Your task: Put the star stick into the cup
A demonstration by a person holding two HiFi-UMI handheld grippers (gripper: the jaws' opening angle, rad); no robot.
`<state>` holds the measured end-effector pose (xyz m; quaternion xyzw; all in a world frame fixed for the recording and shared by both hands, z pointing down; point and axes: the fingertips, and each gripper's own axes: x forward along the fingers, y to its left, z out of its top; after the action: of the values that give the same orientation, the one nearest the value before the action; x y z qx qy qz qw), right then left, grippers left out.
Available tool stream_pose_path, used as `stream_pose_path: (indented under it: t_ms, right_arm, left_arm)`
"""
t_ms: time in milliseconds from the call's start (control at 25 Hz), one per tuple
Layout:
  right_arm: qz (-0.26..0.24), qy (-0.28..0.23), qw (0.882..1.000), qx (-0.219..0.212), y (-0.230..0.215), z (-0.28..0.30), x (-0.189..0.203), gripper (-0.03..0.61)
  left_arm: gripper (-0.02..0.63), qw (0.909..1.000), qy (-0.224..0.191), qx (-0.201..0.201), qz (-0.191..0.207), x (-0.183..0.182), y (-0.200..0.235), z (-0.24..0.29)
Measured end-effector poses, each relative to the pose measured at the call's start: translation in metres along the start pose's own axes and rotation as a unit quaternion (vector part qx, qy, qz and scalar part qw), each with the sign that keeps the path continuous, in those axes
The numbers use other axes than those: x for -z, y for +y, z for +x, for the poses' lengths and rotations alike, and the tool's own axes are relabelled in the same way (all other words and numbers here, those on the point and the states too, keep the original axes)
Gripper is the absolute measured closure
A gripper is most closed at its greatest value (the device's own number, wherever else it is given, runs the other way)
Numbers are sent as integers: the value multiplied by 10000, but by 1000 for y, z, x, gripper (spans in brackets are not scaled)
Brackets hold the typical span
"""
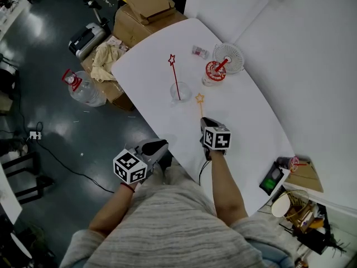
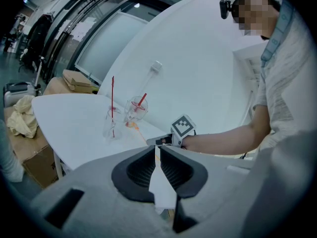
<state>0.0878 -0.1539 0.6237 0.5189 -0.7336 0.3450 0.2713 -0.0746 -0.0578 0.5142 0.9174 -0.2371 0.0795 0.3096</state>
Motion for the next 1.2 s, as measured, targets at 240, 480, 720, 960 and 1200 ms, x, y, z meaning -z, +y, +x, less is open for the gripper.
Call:
stream_pose_path:
  t_ms: [240, 480, 720, 960, 1200]
  right_arm:
    - [709, -1469, 9850, -569, 11, -30, -77, 558]
    - [704, -2407, 9634, -944, 30, -51, -136, 558]
    - [593, -3360, 9311, -1289, 51, -68, -184, 558]
    - [530, -3764, 9146, -1379, 65, -62, -211, 558]
    - [457, -3840, 9127, -1316, 71, -40, -224, 558]
  left_arm:
    - [588, 10000, 24, 41, 20, -1, -1, 2]
    - [588, 10000, 41, 34, 19, 0, 0, 1]
    - [588, 10000, 53, -16, -12, 0, 4, -3]
    - [588, 9999, 57, -84, -62, 3, 10, -10]
    - [588, 9997, 83, -161, -135, 6, 18, -18]
